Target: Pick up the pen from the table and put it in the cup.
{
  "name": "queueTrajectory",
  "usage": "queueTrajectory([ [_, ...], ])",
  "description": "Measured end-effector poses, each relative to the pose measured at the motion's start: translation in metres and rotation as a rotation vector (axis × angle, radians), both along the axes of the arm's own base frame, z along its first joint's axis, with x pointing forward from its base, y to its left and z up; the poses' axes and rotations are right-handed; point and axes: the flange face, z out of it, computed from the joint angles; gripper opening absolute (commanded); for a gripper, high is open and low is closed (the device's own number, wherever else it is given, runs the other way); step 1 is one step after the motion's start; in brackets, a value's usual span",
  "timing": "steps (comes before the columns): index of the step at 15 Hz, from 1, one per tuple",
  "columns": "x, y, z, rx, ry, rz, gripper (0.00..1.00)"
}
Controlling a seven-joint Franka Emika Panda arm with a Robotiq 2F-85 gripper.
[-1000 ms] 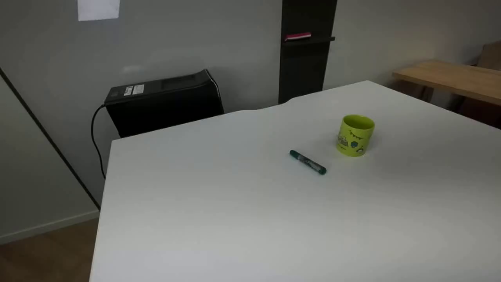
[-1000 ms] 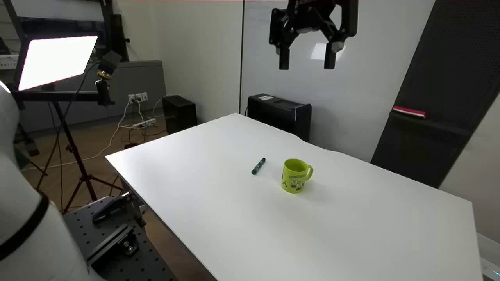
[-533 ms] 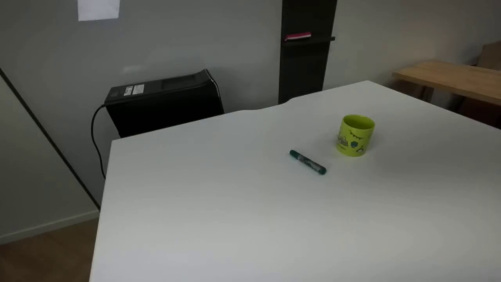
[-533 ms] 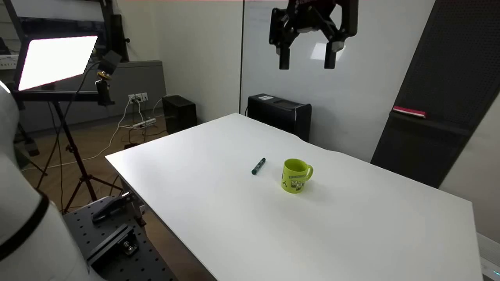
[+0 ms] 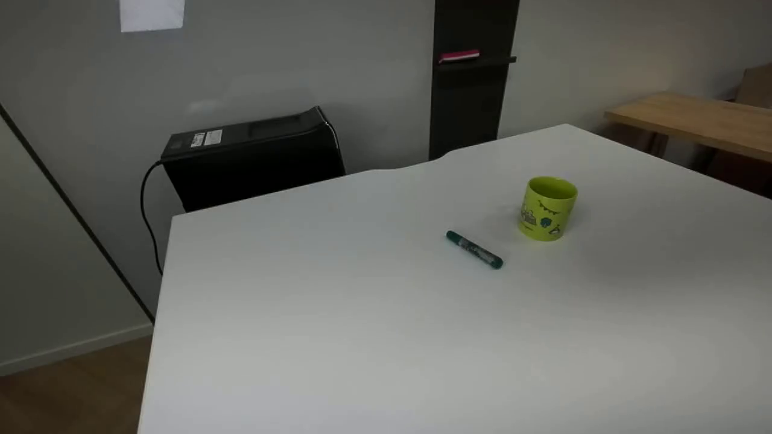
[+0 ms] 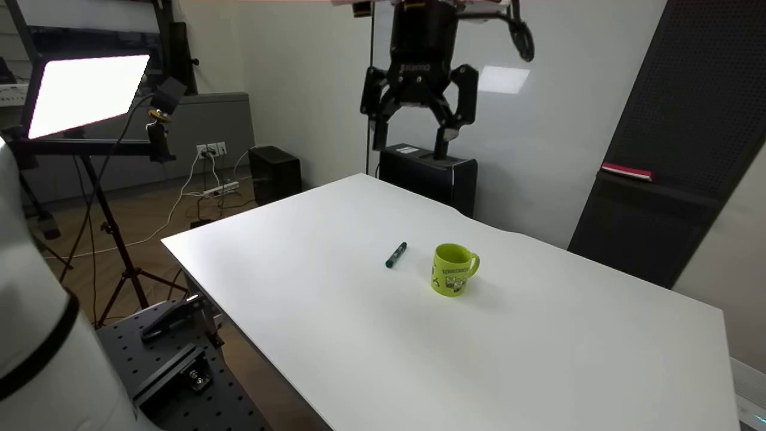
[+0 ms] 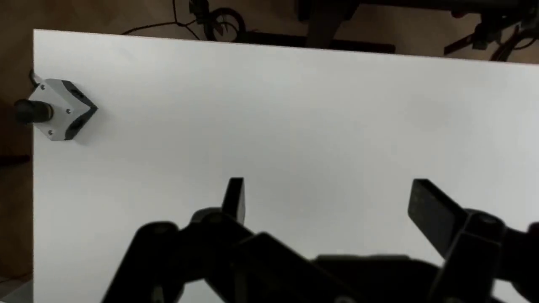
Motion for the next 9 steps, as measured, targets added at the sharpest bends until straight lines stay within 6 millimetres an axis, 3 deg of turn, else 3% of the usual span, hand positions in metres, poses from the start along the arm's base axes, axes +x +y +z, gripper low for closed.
queueTrajectory([
  [9, -0.012, 0.063, -0.114, 0.161, -0.015, 0.064, 1.00],
])
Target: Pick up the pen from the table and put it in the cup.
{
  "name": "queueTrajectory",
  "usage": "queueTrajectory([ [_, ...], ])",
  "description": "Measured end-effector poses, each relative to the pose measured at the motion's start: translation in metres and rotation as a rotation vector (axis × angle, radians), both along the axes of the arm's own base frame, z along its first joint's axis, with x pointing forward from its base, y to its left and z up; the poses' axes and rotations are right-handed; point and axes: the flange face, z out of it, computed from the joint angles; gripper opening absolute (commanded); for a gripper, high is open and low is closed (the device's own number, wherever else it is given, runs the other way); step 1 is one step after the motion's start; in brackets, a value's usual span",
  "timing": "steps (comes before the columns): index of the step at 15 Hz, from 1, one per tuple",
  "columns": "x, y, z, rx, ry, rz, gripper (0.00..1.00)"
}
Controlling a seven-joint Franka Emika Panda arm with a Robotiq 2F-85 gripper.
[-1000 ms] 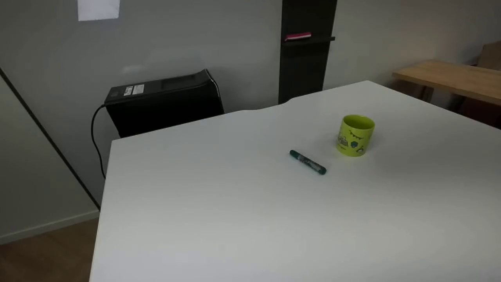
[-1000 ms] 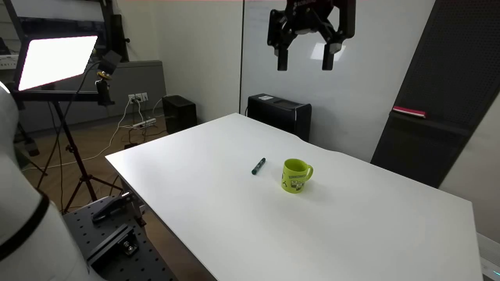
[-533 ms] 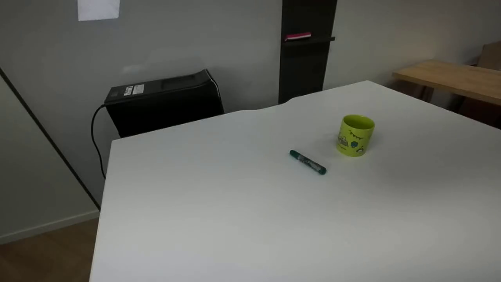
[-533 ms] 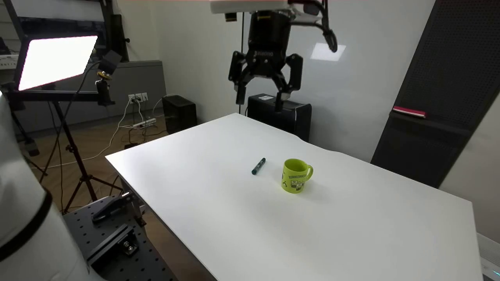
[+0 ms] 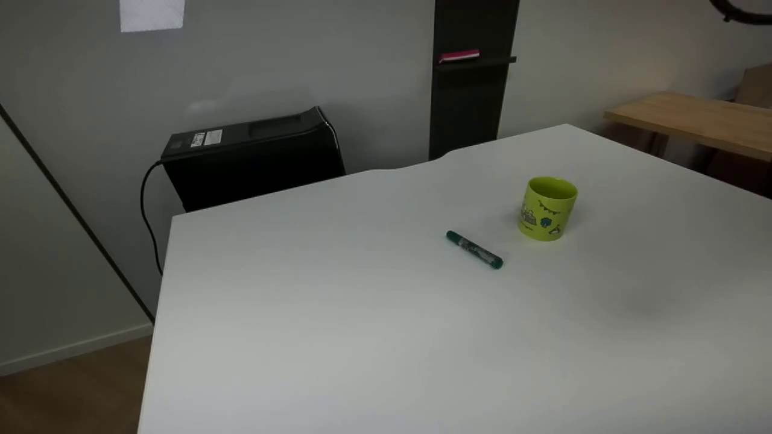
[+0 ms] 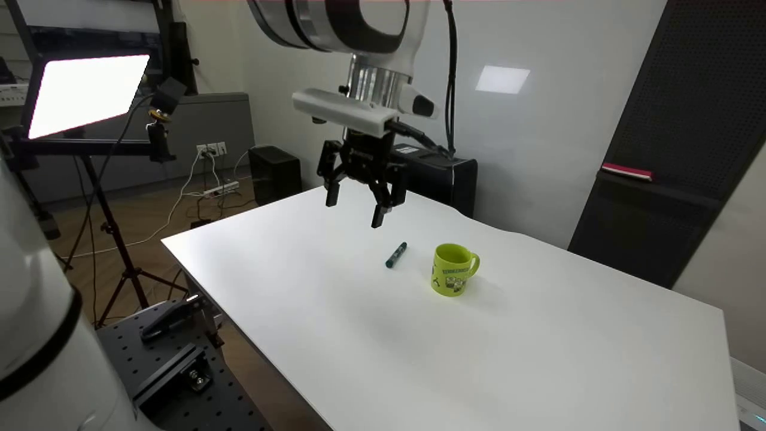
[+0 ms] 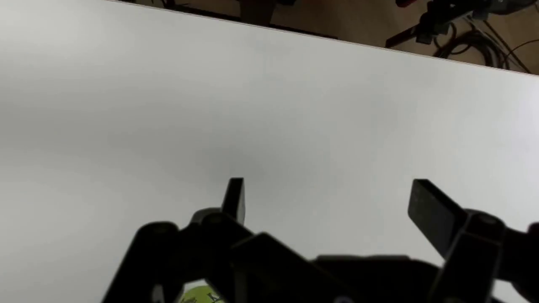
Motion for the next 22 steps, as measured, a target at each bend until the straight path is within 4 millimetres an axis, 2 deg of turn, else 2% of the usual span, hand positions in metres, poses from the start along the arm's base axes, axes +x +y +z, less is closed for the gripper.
queueTrajectory([
  [4, 0.007, 0.017, -0.035, -0.003, 0.004, 0.029, 1.00],
  [6, 0.008, 0.021, -0.044, -0.004, 0.015, 0.037, 1.00],
  [22, 0.010, 0.020, -0.044, -0.003, 0.015, 0.038, 1.00],
])
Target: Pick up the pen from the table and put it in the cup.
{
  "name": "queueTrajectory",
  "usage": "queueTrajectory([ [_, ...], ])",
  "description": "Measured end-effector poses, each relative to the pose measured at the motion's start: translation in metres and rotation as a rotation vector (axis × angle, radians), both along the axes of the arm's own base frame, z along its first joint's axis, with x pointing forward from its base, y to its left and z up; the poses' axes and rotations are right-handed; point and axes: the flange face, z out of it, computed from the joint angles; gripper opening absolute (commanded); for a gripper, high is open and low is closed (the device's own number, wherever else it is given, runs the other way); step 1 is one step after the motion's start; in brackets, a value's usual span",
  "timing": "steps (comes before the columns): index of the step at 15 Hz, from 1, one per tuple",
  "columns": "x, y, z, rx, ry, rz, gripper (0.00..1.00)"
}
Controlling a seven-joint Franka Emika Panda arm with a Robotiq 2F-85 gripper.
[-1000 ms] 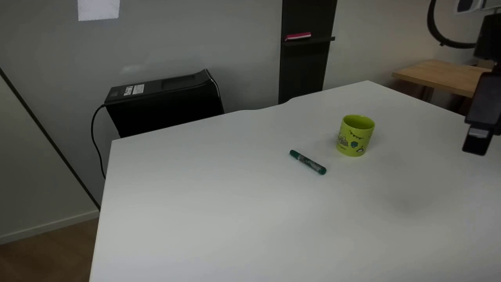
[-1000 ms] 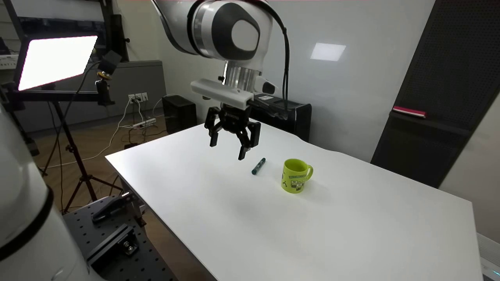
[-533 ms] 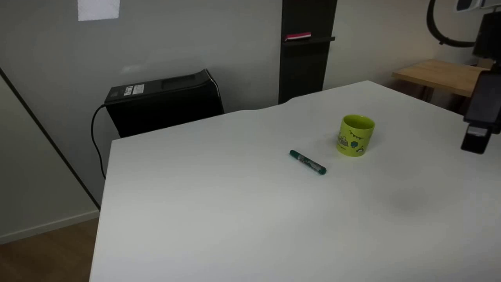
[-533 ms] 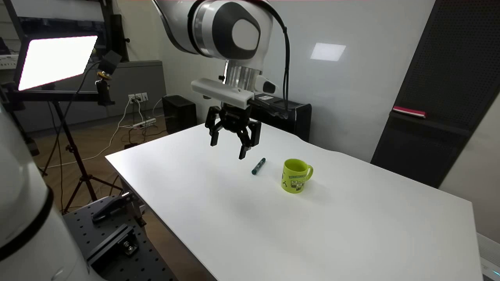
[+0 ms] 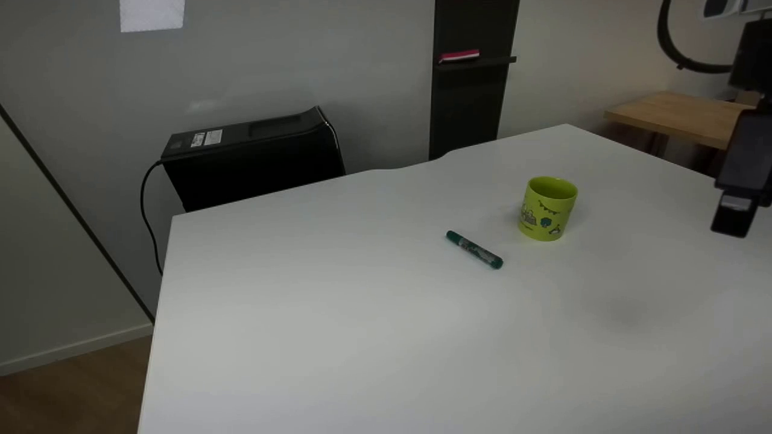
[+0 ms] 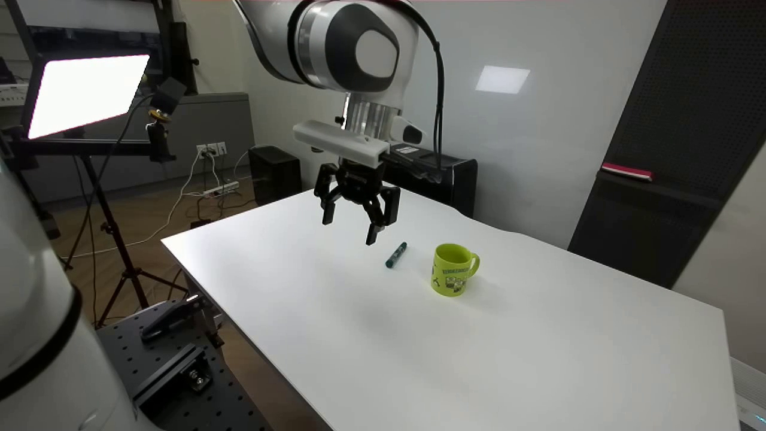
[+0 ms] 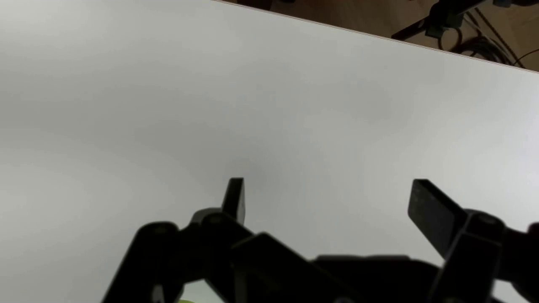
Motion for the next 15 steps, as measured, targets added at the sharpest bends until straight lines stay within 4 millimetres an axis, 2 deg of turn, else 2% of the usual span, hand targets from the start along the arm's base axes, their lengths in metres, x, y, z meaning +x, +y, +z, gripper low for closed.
queueTrajectory([
  [3, 0.005, -0.009, -0.004, -0.002, -0.013, -0.015, 1.00],
  [6, 0.023, -0.025, -0.009, -0.001, -0.070, -0.034, 1.00],
  [11, 0.068, -0.045, -0.012, -0.021, -0.202, -0.046, 1.00],
  [15, 0.103, -0.045, -0.024, -0.020, -0.235, -0.038, 1.00],
])
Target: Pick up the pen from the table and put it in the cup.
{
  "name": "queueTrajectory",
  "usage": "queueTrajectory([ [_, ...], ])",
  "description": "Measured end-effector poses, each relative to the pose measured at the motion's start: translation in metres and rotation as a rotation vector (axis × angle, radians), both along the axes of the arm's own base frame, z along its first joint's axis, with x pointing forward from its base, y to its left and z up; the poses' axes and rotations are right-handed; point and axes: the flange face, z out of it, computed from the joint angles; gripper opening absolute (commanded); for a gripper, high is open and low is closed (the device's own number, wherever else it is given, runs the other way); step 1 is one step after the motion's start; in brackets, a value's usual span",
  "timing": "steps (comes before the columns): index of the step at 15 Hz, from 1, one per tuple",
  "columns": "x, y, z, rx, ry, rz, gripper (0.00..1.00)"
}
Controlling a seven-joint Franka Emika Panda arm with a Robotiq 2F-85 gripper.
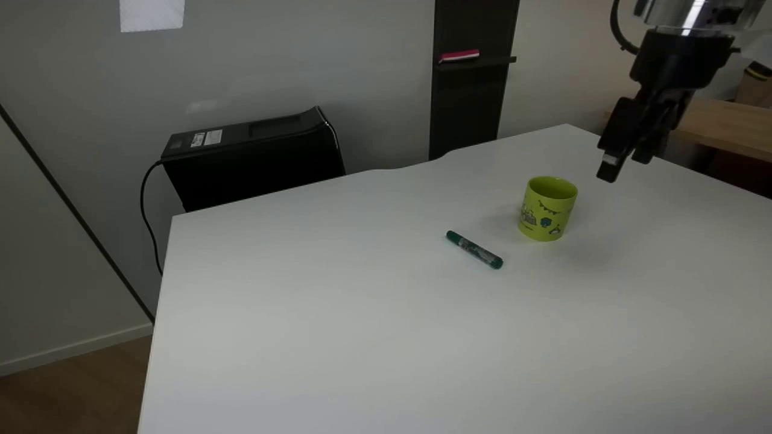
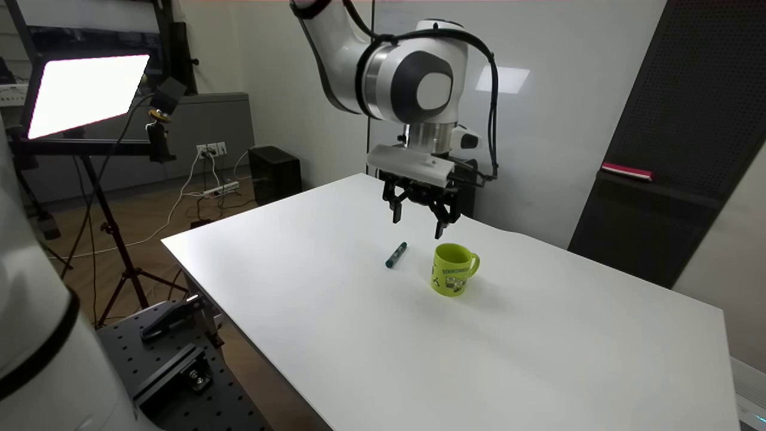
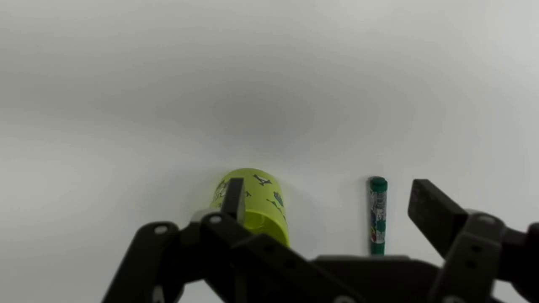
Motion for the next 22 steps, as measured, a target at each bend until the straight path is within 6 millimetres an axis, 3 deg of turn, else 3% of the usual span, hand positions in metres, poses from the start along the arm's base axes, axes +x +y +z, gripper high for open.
queueTrajectory([
  [7, 0.042, 0.035, -0.034, -0.017, 0.017, 0.108, 1.00],
  [13, 0.056, 0.076, -0.060, -0.042, 0.037, 0.221, 1.00],
  [22, 0.072, 0.096, -0.086, -0.028, 0.057, 0.221, 1.00],
])
